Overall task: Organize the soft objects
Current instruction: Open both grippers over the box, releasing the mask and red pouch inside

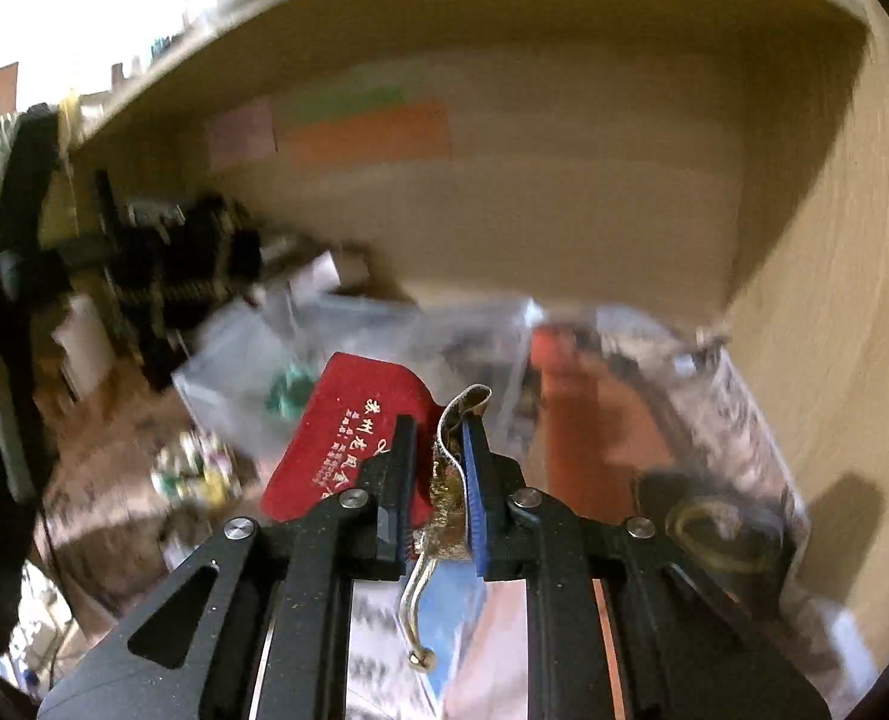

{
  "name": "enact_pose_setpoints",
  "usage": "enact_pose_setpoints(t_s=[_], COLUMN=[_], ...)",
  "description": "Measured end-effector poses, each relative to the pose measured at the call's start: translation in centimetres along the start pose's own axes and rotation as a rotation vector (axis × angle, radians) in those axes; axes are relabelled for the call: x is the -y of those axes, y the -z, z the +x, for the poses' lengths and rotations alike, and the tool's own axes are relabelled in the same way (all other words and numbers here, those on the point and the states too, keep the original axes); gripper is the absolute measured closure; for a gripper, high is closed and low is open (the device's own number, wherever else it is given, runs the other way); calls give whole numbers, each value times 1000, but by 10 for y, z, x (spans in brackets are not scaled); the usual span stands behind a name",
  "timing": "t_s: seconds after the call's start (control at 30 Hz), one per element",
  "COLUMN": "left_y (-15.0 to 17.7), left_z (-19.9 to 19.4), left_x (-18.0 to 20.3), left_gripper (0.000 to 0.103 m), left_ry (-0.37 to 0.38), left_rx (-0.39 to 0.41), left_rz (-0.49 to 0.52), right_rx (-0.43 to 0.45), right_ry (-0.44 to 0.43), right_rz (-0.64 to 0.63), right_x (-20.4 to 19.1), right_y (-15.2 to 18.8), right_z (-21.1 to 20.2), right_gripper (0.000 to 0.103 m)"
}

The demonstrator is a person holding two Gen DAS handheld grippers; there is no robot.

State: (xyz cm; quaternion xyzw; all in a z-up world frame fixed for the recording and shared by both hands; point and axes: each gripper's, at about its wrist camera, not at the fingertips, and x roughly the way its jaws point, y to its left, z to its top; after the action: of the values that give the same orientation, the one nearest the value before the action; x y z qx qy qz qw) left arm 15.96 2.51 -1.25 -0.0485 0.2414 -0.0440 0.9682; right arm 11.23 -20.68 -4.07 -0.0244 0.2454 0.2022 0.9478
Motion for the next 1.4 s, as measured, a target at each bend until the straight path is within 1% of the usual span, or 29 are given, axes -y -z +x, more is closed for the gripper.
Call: enact_pose_setpoints(t_s=[0.13, 0.23, 0.37, 0.5, 0.63, 0.7, 0.73, 0.77, 0.8, 0.83, 0.87, 0.9, 0.97, 1.0, 1.03, 1.07, 1.1, 1.2, 1.3, 1.37, 1.4], left_y=[5, 10, 18, 26, 35, 40, 43, 45, 47, 49, 49, 50, 48, 46, 44, 42, 39, 32, 24, 21, 20], left_z=[22, 37, 52, 65, 77, 84, 86, 88, 90, 90, 89, 86, 80, 78, 72, 64, 56, 32, 12, -2, -8], left_x=[0, -2, -2, 5, 16, 22, 24, 26, 27, 26, 26, 25, 23, 22, 21, 20, 19, 17, 15, 12, 11], left_gripper=[81, 81, 81, 81, 80, 80, 78, 70, 66, 58, 53, 51, 45, 43, 39, 34, 32, 27, 18, 3, 0], left_ry=[-22, -25, -23, -19, -3, -3, -2, -1, 1, 8, 12, 13, 18, 22, 26, 30, 33, 29, 16, 4, -4], left_rx=[-40, -77, -118, -155, -199, -227, -242, -257, -274, -290, -291, -286, -278, -270, -256, -241, -223, -171, -123, -94, -83], left_rz=[6, 4, 11, 44, 76, 93, 100, 105, 106, 101, 95, 88, 81, 75, 68, 61, 56, 56, 59, 60, 61], right_rx=[31, 18, -32, -85, -145, -157, -162, -165, -169, -166, -168, -169, -165, -160, -152, -142, -126, -81, -48, -28, -20], right_ry=[2, -5, -14, -8, -22, -14, -14, -12, -7, -8, 0, 6, 20, 22, 24, 28, 35, 46, 39, 21, 12], right_rz=[-30, -29, -28, -45, -63, -76, -79, -83, -87, -91, -96, -100, -103, -106, -108, -111, -118, -131, -123, -107, -101], right_x=[-9, -10, -11, -13, -12, -12, -12, -12, -12, -13, -13, -14, -15, -15, -15, -16, -17, -18, -17, -16, -17], right_y=[-18, -27, -29, -23, -12, -10, -9, -8, -7, -8, -7, -6, -7, -7, -8, -8, -9, -12, -14, -15, -15], right_z=[17, 39, 75, 101, 118, 121, 122, 121, 121, 125, 124, 124, 122, 119, 115, 111, 103, 87, 71, 60, 56], right_gripper=[90, 90, 90, 90, 89, 86, 86, 86, 84, 83, 82, 80, 77, 73, 71, 65, 59, 45, 41, 38, 35])
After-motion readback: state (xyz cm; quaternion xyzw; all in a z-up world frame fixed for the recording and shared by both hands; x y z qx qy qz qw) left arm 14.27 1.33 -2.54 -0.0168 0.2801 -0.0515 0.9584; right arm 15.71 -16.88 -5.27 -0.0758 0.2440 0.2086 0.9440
